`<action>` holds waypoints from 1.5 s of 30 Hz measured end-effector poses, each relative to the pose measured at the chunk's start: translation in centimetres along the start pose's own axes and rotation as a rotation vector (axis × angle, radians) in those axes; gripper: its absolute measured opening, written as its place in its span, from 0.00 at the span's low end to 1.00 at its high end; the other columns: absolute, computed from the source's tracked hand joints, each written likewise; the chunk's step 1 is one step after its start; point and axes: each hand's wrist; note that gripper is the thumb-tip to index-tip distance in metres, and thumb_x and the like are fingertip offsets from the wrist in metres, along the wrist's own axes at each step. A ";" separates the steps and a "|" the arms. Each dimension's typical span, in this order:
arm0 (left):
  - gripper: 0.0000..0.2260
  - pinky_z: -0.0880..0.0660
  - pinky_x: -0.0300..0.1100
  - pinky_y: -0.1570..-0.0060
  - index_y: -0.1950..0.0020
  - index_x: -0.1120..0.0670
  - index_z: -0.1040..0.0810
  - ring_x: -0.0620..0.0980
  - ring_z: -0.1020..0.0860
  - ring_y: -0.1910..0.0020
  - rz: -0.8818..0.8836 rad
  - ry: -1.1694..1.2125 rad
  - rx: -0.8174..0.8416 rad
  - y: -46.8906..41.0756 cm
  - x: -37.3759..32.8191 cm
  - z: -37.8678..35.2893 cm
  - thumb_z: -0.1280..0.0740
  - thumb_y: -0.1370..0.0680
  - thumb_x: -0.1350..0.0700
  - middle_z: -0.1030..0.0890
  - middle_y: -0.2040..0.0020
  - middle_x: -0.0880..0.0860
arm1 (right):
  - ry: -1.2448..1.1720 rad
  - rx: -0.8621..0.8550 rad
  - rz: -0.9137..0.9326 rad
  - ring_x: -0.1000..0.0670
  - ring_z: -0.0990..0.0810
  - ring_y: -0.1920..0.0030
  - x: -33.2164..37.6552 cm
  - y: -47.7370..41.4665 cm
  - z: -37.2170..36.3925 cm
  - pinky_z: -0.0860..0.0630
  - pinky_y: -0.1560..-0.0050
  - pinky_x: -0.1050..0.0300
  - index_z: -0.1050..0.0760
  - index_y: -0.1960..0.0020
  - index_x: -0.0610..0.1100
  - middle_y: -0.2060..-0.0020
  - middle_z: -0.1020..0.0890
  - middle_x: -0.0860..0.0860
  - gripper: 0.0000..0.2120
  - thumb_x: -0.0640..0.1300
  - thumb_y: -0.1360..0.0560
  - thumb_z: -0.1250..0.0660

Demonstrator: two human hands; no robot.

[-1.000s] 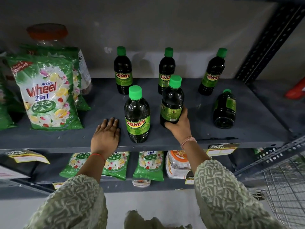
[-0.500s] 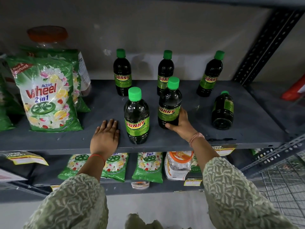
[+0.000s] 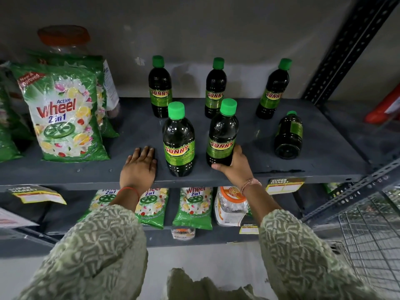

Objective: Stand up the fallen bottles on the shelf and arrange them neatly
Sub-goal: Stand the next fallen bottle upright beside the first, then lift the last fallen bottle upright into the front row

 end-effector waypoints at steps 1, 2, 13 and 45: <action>0.21 0.49 0.49 0.26 0.27 0.55 0.44 0.55 0.46 0.24 -0.002 -0.003 0.004 0.0 0.0 0.0 0.50 0.20 0.52 0.42 0.24 0.54 | 0.003 0.006 0.007 0.48 0.26 0.44 -0.1 0.5 0.1 0.32 0.46 0.60 0.36 0.40 0.37 0.43 0.23 0.42 0.29 0.37 0.36 0.25; 0.21 0.49 0.49 0.26 0.26 0.55 0.44 0.55 0.46 0.24 -0.003 -0.003 0.012 0.1 0.0 0.0 0.50 0.20 0.52 0.42 0.24 0.54 | 0.006 0.010 0.014 0.48 0.26 0.44 -0.1 1.0 0.2 0.32 0.46 0.60 0.36 0.40 0.37 0.44 0.23 0.42 0.29 0.38 0.35 0.25; 0.22 0.49 0.52 0.25 0.27 0.57 0.44 0.57 0.47 0.24 0.010 0.016 0.028 0.4 -0.8 0.0 0.51 0.20 0.52 0.43 0.23 0.56 | -0.042 0.088 -0.011 0.52 0.29 0.44 0.0 2.4 0.6 0.34 0.44 0.61 0.38 0.37 0.40 0.45 0.27 0.48 0.29 0.36 0.33 0.28; 0.28 0.43 0.55 0.27 0.28 0.54 0.38 0.59 0.42 0.26 0.045 0.002 -0.102 1.5 -2.7 -2.1 0.56 0.27 0.49 0.35 0.26 0.55 | 0.220 -0.681 -0.056 0.37 0.33 0.44 -4.5 -1.7 6.1 0.35 0.43 0.44 0.44 0.31 0.35 0.36 0.29 0.37 0.40 0.55 0.31 0.31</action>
Point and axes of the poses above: each hand's wrist, its own y-axis away from the middle knuckle, its own z-axis out of the back of the hand, x = y × z
